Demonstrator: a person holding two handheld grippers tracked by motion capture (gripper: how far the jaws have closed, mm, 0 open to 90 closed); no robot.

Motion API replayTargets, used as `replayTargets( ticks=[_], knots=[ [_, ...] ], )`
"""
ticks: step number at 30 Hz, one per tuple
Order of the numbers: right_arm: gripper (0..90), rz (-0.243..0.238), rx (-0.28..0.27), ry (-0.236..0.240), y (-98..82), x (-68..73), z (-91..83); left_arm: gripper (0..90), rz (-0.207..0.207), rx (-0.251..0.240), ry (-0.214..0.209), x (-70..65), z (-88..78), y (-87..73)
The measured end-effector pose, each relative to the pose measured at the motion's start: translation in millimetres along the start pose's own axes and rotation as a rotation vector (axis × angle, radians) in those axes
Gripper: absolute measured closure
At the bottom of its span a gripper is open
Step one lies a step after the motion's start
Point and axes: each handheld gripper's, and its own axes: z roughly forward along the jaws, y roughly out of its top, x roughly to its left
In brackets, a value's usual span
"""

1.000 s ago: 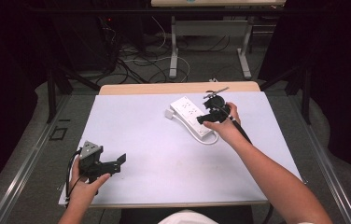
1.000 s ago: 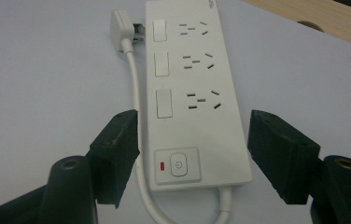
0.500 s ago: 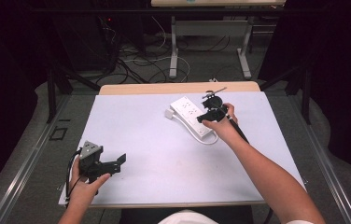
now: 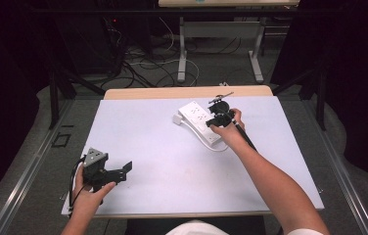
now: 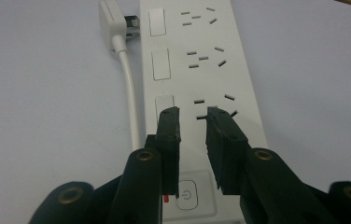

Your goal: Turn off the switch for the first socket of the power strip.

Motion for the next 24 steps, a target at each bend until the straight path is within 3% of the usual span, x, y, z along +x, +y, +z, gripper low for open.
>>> replayTargets(
  ticks=[4, 11, 12, 14, 23, 24],
  knots=[
    [82.2, 0.024, 0.011, 0.009, 2.1, 2.3, 3.7, 1.2, 0.002, 0.000, 0.000, 0.3, 0.0, 0.0],
    [87.2, 0.017, 0.010, 0.028, 5.5, 7.2, 10.1, 1.2, 0.001, 0.001, 0.000, 0.5, 0.1, -0.1],
    [88.7, 0.029, 0.030, 0.017, 8.0, 10.6, 10.8, 1.2, 0.001, 0.001, 0.000, 0.5, 0.0, -0.1],
    [89.6, 0.005, 0.029, 0.020, 9.6, 11.4, 12.2, 1.2, 0.002, 0.001, 0.000, 0.6, 0.0, -0.1],
    [90.0, 0.015, 0.036, 0.019, 17.5, 22.0, 17.3, 1.2, 0.001, 0.002, -0.001, 0.9, -0.5, 0.0],
    [90.0, -0.003, 0.035, 0.028, 17.8, 21.6, 17.7, 1.2, 0.001, 0.002, -0.001, 1.1, -0.6, 0.0]
  ],
)
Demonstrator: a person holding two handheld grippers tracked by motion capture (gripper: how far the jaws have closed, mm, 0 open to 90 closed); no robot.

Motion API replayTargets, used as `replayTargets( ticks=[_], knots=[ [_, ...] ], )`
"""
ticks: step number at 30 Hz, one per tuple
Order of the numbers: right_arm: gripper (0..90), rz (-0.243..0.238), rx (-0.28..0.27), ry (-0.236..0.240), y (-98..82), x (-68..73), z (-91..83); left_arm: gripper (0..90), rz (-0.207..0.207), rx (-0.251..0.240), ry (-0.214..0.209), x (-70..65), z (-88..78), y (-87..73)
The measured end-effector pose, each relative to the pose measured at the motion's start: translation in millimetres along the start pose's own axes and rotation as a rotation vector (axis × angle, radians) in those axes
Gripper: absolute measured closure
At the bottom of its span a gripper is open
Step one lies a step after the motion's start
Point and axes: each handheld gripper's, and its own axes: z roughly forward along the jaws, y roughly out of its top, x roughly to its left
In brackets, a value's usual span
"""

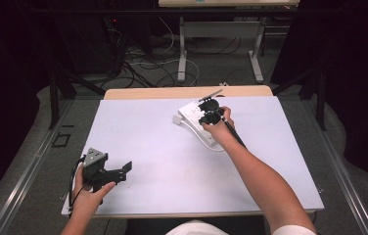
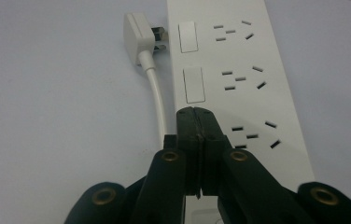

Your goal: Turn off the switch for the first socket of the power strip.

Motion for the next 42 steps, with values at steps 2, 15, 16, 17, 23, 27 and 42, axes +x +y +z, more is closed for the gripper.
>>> replayTargets(
  ticks=[2, 15, 16, 17, 23, 27, 42],
  knots=[
    [90.0, 0.002, -0.001, 0.000, 0.8, 1.5, 1.6, 1.2, 0.000, 0.000, 0.000, 0.1, 0.0, 0.0],
    [90.0, 0.046, -0.013, -0.008, 1.3, -4.4, 13.1, 1.2, -0.004, 0.001, -0.002, 0.5, -0.1, -0.1],
    [90.0, 0.035, 0.020, -0.028, 1.9, -5.9, 12.3, 1.2, -0.004, 0.001, -0.002, 0.5, -0.1, -0.1],
    [90.0, 0.054, 0.021, -0.025, 2.1, -6.0, 13.6, 1.2, -0.005, 0.002, -0.002, 0.6, 0.0, -0.3],
    [90.0, 0.066, 0.033, -0.031, 2.0, -11.1, 20.6, 1.2, -0.005, 0.004, -0.002, 0.7, 0.1, -0.4],
    [90.0, 0.067, 0.035, -0.040, 1.5, -13.1, 23.0, 1.2, -0.007, 0.000, -0.001, 1.3, 0.1, -0.4],
    [90.0, 0.056, 0.020, -0.021, 0.0, -8.7, 31.9, 1.2, -0.008, 0.003, -0.001, 0.9, 0.4, -0.8]
  ],
)
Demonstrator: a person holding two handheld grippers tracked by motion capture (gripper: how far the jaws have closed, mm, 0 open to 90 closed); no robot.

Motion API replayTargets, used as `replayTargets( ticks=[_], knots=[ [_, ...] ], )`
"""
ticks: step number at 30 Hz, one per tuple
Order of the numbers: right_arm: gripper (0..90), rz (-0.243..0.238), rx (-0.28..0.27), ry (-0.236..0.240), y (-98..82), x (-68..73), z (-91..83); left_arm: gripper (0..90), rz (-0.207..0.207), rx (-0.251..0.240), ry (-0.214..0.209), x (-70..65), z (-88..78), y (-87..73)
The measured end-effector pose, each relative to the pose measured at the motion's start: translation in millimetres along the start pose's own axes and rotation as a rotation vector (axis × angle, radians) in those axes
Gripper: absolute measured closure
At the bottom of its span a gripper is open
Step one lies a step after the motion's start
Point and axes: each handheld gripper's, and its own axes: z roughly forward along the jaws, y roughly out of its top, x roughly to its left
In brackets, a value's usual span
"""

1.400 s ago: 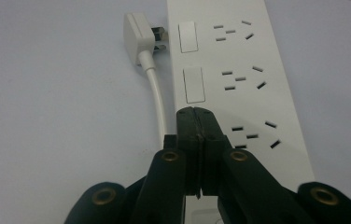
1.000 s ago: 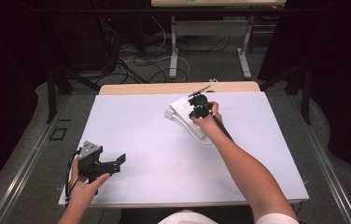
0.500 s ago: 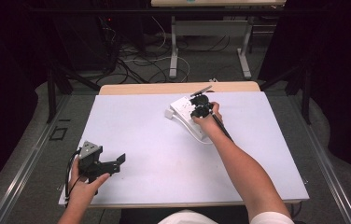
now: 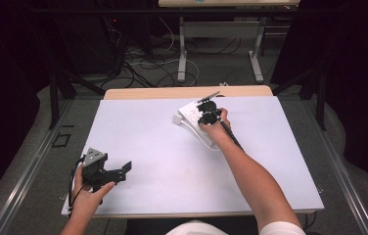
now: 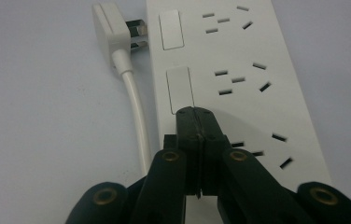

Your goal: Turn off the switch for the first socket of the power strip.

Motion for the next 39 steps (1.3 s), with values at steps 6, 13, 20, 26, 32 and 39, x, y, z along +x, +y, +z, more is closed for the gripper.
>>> replayTargets(
  ticks=[6, 13, 20, 26, 32, 39],
  knots=[
    [90.0, 0.002, 0.000, 0.007, 0.0, 1.4, 0.2, 1.2, 0.001, 0.000, 0.000, -0.2, 0.1, 0.0],
    [90.0, 0.004, 0.005, -0.001, -0.1, 1.2, 0.3, 1.2, 0.006, 0.001, 0.000, -0.4, -0.4, 0.2],
    [90.0, 0.017, -0.005, 0.008, -0.2, 1.7, 0.9, 1.2, 0.007, 0.001, -0.001, -0.4, -0.1, 0.1],
    [90.0, 0.000, 0.001, -0.007, -1.0, 1.9, 0.9, 1.2, 0.006, 0.002, 0.000, -0.4, -0.1, 0.1],
    [90.0, -0.001, -0.009, 0.002, -1.7, 2.3, 3.2, 1.2, 0.007, 0.001, 0.001, -0.3, -0.5, -0.1],
    [90.0, -0.007, -0.011, -0.001, -2.0, 1.5, 3.5, 1.2, 0.007, 0.000, 0.000, -0.3, -0.5, 0.0]
  ],
)
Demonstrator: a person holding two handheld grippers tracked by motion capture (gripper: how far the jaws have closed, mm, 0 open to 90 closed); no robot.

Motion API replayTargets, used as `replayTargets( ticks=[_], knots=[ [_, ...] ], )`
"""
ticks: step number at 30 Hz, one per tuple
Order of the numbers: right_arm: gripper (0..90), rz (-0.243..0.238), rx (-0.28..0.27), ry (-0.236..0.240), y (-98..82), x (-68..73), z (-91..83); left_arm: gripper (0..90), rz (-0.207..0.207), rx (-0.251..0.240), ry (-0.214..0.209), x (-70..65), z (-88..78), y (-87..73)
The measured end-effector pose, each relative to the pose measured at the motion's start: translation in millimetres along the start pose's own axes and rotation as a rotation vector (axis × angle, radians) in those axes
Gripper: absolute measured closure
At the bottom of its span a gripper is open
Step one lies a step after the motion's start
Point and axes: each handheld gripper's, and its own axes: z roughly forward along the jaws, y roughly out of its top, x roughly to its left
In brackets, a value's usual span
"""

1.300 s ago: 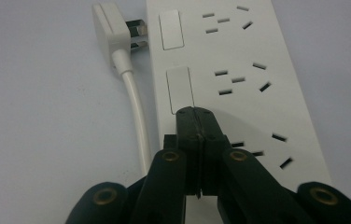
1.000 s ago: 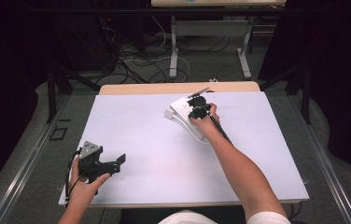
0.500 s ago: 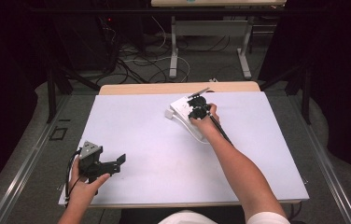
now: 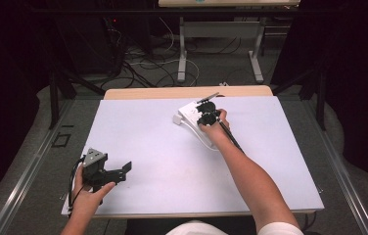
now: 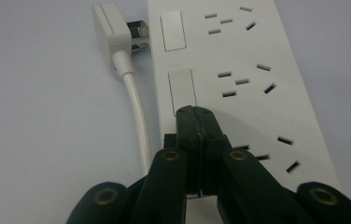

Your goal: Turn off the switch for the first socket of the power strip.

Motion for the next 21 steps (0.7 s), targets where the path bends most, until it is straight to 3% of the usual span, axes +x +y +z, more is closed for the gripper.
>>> replayTargets(
  ticks=[9, 10, 12, 21],
  knots=[
    [90.0, 0.006, -0.001, -0.002, 0.0, 0.9, -0.1, 1.2, -0.004, -0.001, 0.001, 0.1, 0.0, -0.1],
    [90.0, 0.005, -0.022, 0.003, -0.6, 0.6, 1.3, 1.2, -0.004, -0.001, 0.001, 0.1, 0.0, -0.1],
    [90.0, -0.003, 0.001, -0.007, -0.1, 0.5, -0.3, 1.2, -0.004, -0.001, 0.001, 0.3, -0.1, 0.0],
    [86.8, 0.008, -0.006, -0.017, 0.3, 3.4, -1.2, 1.2, -0.005, -0.001, 0.001, 0.4, 0.0, 0.0]
  ],
)
